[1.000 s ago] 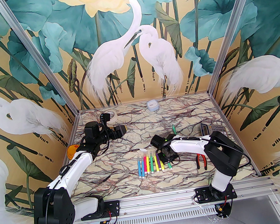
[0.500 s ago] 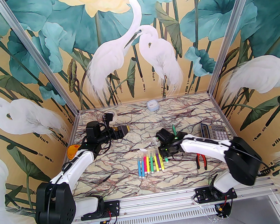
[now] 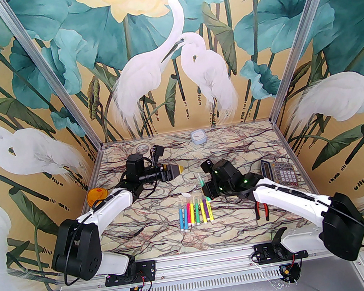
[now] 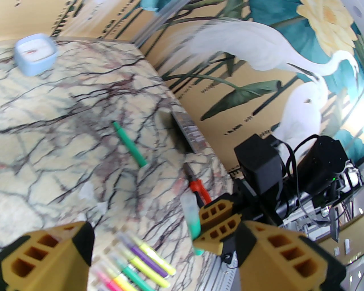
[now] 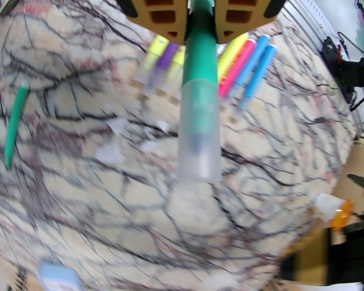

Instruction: Open the pen caps

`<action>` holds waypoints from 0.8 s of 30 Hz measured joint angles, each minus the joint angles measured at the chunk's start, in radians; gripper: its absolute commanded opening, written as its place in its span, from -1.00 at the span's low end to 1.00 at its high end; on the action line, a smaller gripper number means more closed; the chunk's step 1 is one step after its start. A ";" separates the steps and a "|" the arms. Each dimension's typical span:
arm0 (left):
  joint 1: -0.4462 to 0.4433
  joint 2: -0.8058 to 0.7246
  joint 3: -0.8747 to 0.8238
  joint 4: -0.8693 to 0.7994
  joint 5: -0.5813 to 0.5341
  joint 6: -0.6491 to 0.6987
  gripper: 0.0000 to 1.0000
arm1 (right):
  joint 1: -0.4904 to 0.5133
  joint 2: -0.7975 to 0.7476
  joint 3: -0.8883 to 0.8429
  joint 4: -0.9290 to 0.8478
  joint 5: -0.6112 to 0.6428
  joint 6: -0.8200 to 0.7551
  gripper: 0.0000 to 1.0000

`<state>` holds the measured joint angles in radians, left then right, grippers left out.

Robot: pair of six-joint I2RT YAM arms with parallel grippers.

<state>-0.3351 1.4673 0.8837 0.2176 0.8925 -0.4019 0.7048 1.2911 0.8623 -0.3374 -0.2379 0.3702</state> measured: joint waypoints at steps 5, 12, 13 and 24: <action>-0.018 0.009 0.012 0.049 0.042 -0.030 0.65 | 0.000 -0.004 0.000 0.056 -0.032 -0.020 -0.79; -0.039 0.034 0.028 0.082 0.083 -0.051 0.54 | 0.000 -0.009 0.000 0.115 -0.076 -0.036 -0.79; -0.042 0.043 0.030 0.087 0.089 -0.053 0.53 | 0.000 -0.009 0.000 0.122 -0.081 -0.039 -0.79; -0.074 0.088 0.064 0.126 0.148 -0.088 0.21 | 0.000 -0.005 0.015 0.145 -0.119 -0.058 -0.80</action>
<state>-0.4091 1.5551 0.9474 0.3435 1.0409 -0.4900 0.7048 1.2865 0.8772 -0.1928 -0.3565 0.3119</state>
